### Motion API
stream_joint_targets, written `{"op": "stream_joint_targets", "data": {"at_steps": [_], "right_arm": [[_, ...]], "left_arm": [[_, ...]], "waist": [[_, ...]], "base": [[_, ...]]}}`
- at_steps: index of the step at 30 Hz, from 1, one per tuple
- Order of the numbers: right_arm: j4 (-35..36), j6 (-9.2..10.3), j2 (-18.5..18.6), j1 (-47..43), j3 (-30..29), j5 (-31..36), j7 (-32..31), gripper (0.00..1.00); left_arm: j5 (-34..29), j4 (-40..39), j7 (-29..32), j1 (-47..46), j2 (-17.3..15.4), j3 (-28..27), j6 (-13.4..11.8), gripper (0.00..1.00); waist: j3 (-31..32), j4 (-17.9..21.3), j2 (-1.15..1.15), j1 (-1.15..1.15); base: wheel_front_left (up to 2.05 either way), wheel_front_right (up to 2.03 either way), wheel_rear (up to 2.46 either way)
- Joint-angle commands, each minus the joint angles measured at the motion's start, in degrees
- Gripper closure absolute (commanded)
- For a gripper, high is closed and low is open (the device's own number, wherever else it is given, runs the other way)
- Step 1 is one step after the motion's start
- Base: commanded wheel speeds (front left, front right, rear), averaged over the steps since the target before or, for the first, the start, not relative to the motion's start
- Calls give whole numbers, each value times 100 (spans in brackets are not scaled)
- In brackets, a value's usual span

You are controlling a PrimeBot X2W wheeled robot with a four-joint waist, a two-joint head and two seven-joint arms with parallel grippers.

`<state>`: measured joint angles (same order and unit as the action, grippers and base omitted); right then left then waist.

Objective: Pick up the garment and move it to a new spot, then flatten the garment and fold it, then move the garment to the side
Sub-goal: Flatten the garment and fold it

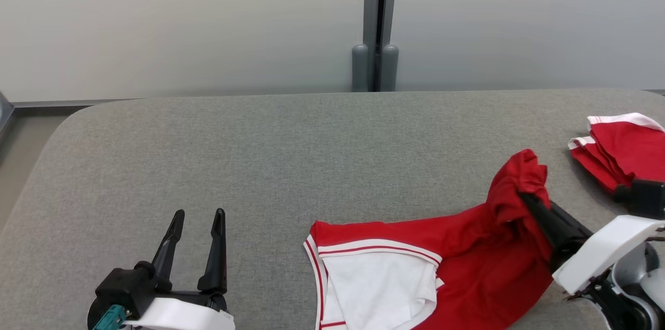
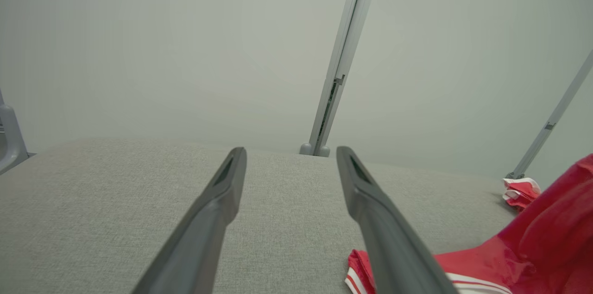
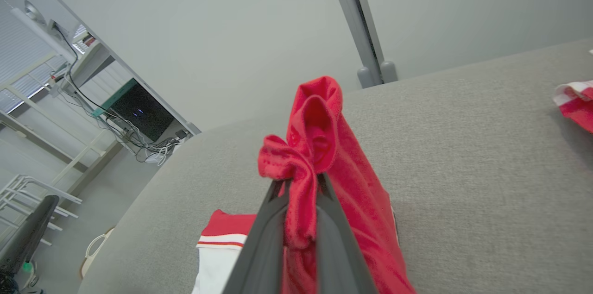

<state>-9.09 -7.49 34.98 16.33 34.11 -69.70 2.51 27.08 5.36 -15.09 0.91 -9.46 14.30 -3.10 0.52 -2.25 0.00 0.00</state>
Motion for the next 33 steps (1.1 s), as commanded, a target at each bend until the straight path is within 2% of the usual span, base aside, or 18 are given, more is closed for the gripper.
{"op": "stream_joint_targets", "data": {"at_steps": [1, 5, 8, 14, 19, 24, 28, 29, 30, 31, 32, 33], "right_arm": [[43, -1, -23, -60, 7, -27, -20, 100], [397, -1, -273, -129, 77, -147, -167, 100], [375, -1, -560, -84, 180, -157, -293, 100], [-124, -1, -1262, 45, 320, -297, -434, 100], [-757, -2, -1631, 130, 442, -281, -559, 100], [-1116, -2, -1955, 199, 576, -237, -679, 100], [-1342, -2, -2083, 254, 636, -215, -722, 100], [-1411, -2, -2105, 266, 655, -196, -756, 82], [-1468, -2, -2127, 284, 685, -171, -778, 56], [-1492, -2, -2141, 307, 708, -165, -795, 12], [-1505, -2, -2141, 324, 730, -154, -807, 0], [-1497, -2, -2139, 337, 745, -134, -788, 0]], "left_arm": [[-50, 6, -4, -6, -18, 5, -3, 0], [-95, -29, -4, -69, -4, 34, -30, 0], [-110, -9, -4, -108, -6, 26, -32, 0], [-125, 66, -5, -150, 72, 63, 18, 0], [-143, 136, -5, -137, 112, 52, 55, 0], [-164, 144, -5, -111, 134, 4, 59, 0], [-157, 138, -5, -112, 152, -32, 53, 0], [-163, 141, -5, -118, 157, -35, 50, 0], [-167, 143, -5, -125, 161, -42, 46, 0], [-171, 144, -5, -133, 163, -48, 43, 0], [-175, 142, -5, -147, 166, -54, 42, 0], [-177, 145, -5, -161, 169, -55, 45, 0]], "waist": [[7, -67, 0, 0], [-5, -351, 0, 0], [-46, -575, 0, 0], [-103, -1077, 0, 0], [-86, -1437, 0, 0], [-129, -1618, 0, 0], [-172, -1615, 0, 0], [-182, -1599, 0, 0], [-194, -1575, 0, 0], [-206, -1546, 0, 0], [-218, -1510, 0, 0], [-226, -1475, 0, 0]], "base": [[0, 0, 0], [0, 0, 0], [0, 0, 0], [0, 0, 0], [0, 0, 0], [0, 0, 0], [0, 0, 0], [0, 0, 0], [0, 0, 0], [0, 0, 0], [0, 0, 0], [0, 0, 0]]}}
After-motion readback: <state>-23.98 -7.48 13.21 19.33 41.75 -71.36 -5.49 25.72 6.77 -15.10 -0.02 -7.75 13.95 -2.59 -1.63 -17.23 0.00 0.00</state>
